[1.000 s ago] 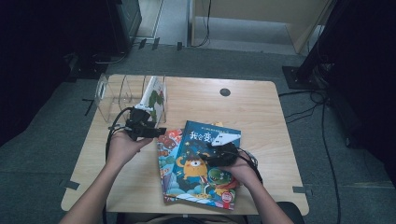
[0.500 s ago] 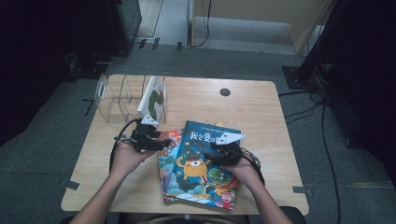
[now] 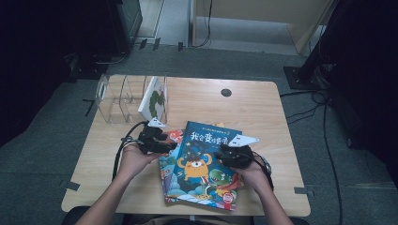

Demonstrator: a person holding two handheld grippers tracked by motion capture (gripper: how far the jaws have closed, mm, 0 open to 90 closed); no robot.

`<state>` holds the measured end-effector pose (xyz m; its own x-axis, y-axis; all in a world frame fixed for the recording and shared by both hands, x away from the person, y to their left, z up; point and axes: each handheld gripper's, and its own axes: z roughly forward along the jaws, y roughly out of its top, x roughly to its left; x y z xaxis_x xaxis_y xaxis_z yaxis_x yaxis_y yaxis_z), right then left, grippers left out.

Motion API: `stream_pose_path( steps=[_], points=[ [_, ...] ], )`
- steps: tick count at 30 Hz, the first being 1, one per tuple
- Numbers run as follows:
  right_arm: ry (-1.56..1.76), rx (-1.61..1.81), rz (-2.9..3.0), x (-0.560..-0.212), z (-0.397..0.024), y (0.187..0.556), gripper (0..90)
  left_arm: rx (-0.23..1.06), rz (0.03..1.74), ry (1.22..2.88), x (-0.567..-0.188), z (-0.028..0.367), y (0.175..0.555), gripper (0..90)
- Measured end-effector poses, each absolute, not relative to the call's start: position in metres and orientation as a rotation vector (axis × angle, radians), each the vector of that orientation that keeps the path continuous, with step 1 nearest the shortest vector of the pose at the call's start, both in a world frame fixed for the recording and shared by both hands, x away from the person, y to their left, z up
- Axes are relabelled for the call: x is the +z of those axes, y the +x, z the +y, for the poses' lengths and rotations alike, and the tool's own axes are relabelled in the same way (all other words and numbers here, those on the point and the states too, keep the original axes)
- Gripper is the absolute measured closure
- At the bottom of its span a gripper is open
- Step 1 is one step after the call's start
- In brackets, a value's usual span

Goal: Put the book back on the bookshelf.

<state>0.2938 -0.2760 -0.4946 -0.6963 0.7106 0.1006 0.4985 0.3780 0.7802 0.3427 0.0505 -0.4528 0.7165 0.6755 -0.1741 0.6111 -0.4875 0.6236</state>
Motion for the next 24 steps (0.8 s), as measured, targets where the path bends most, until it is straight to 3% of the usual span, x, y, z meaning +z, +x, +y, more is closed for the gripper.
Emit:
stream_pose_path(
  steps=[4,11,16,24],
  points=[
    [1.113,1.21,2.356,-0.495,-0.285,0.292,56.3,0.147,0.942,2.199,-0.461,0.05,0.341,49.8],
    [1.144,1.201,2.328,-0.495,-0.3,0.289,64.3,0.149,0.93,2.251,-0.471,0.051,0.342,52.0],
    [1.194,1.186,2.288,-0.495,-0.315,0.29,68.6,0.053,0.948,2.22,-0.482,0.052,0.344,54.4],
    [1.211,1.15,2.246,-0.496,-0.326,0.295,82.4,0.072,0.956,2.196,-0.485,0.052,0.342,58.2]
  ],
)
